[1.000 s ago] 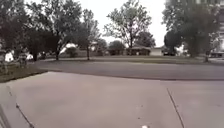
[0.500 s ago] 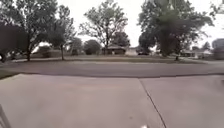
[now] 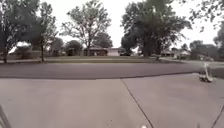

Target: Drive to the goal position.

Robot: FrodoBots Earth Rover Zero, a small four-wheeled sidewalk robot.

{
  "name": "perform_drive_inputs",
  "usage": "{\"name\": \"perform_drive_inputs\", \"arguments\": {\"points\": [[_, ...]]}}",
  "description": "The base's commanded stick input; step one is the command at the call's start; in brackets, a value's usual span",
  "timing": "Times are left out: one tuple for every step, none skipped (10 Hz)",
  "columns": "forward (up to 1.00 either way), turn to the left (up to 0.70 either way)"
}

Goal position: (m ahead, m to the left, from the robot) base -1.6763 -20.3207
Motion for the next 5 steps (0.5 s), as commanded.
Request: {"name": "perform_drive_inputs", "arguments": {"points": [[0.70,0.00],[0.70,0.00],[0.70,0.00],[0.70,0.00],[0.70,0.00]]}}
